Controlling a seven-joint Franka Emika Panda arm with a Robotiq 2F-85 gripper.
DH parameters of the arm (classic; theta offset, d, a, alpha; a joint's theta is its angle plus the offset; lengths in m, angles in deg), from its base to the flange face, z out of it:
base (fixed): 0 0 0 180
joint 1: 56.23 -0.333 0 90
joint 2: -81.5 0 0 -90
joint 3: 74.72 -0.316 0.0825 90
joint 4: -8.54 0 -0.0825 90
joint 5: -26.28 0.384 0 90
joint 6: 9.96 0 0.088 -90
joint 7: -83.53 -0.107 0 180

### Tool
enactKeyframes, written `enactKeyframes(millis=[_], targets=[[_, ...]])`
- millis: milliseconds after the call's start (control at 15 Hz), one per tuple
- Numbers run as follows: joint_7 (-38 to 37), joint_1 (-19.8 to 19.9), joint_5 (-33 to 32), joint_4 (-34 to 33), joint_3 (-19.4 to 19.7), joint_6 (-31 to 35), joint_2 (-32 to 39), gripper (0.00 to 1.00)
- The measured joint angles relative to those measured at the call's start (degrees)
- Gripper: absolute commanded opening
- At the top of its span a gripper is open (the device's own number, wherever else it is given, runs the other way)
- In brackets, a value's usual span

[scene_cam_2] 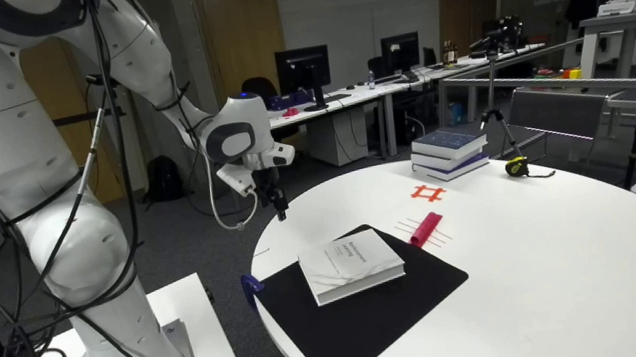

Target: Straighten the book

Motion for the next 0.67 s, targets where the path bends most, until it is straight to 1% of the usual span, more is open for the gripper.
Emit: enactKeyframes(millis=[467, 667], targets=[[0.0, 0.0, 0.0, 0.0, 0.0, 0.0, 0.03, 1.0], [0.46, 0.0, 0.99, 0.24, 0.0, -0.01, 0.09, 1.0]])
